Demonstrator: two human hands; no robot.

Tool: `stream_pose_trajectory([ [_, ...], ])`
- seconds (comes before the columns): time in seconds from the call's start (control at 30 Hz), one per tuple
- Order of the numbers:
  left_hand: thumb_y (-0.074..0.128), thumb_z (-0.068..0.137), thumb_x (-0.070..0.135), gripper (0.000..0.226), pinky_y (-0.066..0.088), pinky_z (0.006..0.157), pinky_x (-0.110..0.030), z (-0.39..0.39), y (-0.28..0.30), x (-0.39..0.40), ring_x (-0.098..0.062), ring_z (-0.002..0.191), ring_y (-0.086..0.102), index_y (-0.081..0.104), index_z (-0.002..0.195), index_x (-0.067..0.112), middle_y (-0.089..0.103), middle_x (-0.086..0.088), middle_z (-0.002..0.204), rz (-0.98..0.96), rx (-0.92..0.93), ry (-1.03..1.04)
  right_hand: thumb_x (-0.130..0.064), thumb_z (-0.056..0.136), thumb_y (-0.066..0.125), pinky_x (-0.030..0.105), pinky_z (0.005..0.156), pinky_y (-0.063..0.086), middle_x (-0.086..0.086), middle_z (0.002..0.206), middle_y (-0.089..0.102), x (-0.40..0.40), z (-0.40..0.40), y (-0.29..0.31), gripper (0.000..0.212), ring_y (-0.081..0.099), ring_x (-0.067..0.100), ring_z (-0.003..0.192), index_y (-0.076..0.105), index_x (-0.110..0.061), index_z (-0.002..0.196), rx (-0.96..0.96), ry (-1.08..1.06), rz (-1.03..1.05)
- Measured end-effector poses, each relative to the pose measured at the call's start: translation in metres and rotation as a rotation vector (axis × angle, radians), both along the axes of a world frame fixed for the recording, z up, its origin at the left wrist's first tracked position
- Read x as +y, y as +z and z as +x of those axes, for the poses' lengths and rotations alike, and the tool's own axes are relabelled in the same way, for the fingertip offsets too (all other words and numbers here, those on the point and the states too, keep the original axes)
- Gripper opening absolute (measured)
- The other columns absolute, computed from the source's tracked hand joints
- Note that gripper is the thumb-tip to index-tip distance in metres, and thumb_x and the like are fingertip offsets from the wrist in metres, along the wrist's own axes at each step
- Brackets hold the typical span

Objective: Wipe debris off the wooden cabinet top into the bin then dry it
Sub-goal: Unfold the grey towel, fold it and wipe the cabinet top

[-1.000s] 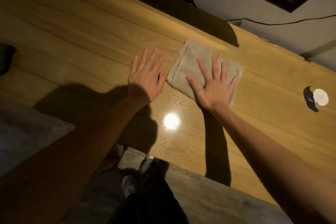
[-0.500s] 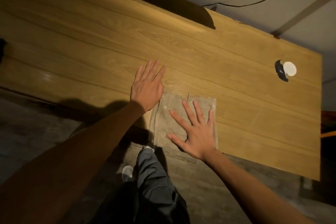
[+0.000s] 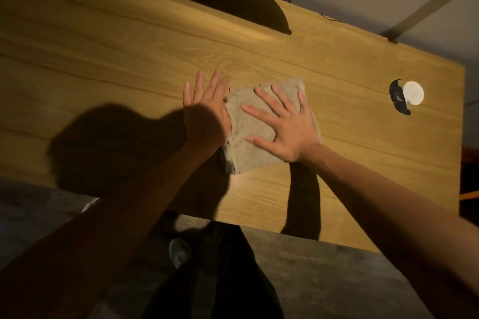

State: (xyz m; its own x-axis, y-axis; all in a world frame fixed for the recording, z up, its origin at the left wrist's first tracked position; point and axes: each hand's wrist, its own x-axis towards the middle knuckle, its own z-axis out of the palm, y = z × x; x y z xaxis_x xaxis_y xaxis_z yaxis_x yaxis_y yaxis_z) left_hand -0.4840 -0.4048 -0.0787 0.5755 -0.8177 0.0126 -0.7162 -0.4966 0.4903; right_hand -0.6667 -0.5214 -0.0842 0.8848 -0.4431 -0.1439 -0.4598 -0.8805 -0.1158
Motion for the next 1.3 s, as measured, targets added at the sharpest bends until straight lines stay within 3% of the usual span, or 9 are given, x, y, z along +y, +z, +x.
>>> stream_pose_trajectory([
  [0.13,0.028,0.095,0.028,0.058,0.017,0.123,-0.056,-0.008,-0.005,-0.025,-0.035,0.152,0.024,0.042,0.151,0.019,0.033,-0.006,0.163,0.078,-0.06,0.054,-0.087,0.092,0.021,0.067,0.121,-0.003,-0.017,0.171,0.006,-0.064,0.024,-0.001,0.066,0.002,0.021,0.159,0.007,-0.065,0.152,-0.004,-0.049,0.006],
  [0.3,0.031,0.099,0.037,0.057,0.016,0.12,-0.059,-0.009,-0.021,-0.035,-0.036,0.153,0.019,0.03,0.156,0.034,0.024,-0.005,0.167,0.102,-0.186,0.043,-0.087,0.092,0.017,0.066,0.121,-0.004,-0.01,0.171,0.016,-0.135,0.051,0.004,0.066,0.004,0.022,0.159,0.01,-0.064,0.153,0.001,-0.126,0.029],
  [0.4,0.03,0.101,0.043,0.054,0.015,0.119,-0.059,-0.008,-0.025,-0.037,-0.036,0.154,0.016,0.033,0.155,0.039,0.024,-0.004,0.167,0.109,-0.235,-0.003,-0.089,0.09,0.014,0.064,0.122,-0.005,-0.007,0.171,0.015,-0.165,0.069,0.009,0.072,0.004,0.021,0.159,0.027,-0.057,0.153,0.0,-0.231,0.036],
  [0.47,0.03,0.101,0.047,0.053,0.014,0.119,-0.06,-0.006,-0.028,-0.04,-0.035,0.154,0.014,0.035,0.153,0.041,0.024,-0.002,0.167,0.11,-0.25,-0.035,-0.091,0.088,0.012,0.063,0.123,-0.004,-0.012,0.171,0.011,-0.174,0.074,0.01,0.082,0.003,0.019,0.159,0.036,-0.048,0.154,0.0,-0.287,0.035],
  [0.7,0.03,0.1,0.049,0.055,0.005,0.122,-0.058,-0.007,-0.031,-0.045,-0.03,0.156,0.011,0.026,0.154,0.048,0.018,0.008,0.168,0.115,-0.249,0.021,-0.089,0.087,0.011,0.063,0.123,-0.003,-0.011,0.172,0.011,-0.162,0.076,0.011,0.087,0.002,0.022,0.159,0.03,-0.042,0.158,-0.037,-0.421,0.02],
  [0.8,0.021,0.101,0.051,0.055,0.004,0.123,-0.058,-0.008,-0.03,-0.045,-0.029,0.156,0.006,0.014,0.156,0.05,0.01,0.008,0.168,0.174,-0.263,0.007,-0.088,0.088,0.009,0.065,0.122,-0.005,-0.006,0.173,0.005,-0.143,0.058,0.009,0.08,-0.004,0.026,0.159,0.016,-0.051,0.159,-0.042,-0.53,0.034],
  [0.9,0.018,0.103,0.048,0.055,0.003,0.123,-0.057,-0.009,-0.023,-0.039,-0.029,0.156,0.004,0.016,0.158,0.044,0.01,0.004,0.169,0.158,-0.231,-0.036,-0.087,0.089,0.009,0.064,0.122,-0.008,-0.006,0.173,-0.001,-0.105,0.025,0.011,0.075,-0.009,0.026,0.159,0.01,-0.056,0.157,-0.037,-0.567,0.075],
  [1.17,0.021,0.104,0.039,0.059,0.0,0.124,-0.048,-0.057,-0.004,-0.006,-0.027,0.156,0.003,0.015,0.161,0.026,0.008,-0.003,0.17,0.221,-0.157,-0.151,-0.084,0.094,0.016,0.066,0.122,-0.003,-0.009,0.172,-0.009,0.06,-0.105,0.009,0.066,-0.015,0.024,0.158,0.004,-0.061,0.155,-0.042,-0.484,0.046],
  [1.3,0.024,0.105,0.039,0.064,0.001,0.126,-0.048,-0.094,0.0,0.021,-0.023,0.157,-0.003,0.007,0.162,0.016,0.0,-0.008,0.17,0.242,-0.147,-0.273,-0.08,0.096,0.029,0.072,0.12,0.007,-0.005,0.173,-0.002,0.13,-0.176,0.002,0.068,-0.004,0.029,0.159,0.013,-0.056,0.157,-0.048,-0.344,-0.005],
])
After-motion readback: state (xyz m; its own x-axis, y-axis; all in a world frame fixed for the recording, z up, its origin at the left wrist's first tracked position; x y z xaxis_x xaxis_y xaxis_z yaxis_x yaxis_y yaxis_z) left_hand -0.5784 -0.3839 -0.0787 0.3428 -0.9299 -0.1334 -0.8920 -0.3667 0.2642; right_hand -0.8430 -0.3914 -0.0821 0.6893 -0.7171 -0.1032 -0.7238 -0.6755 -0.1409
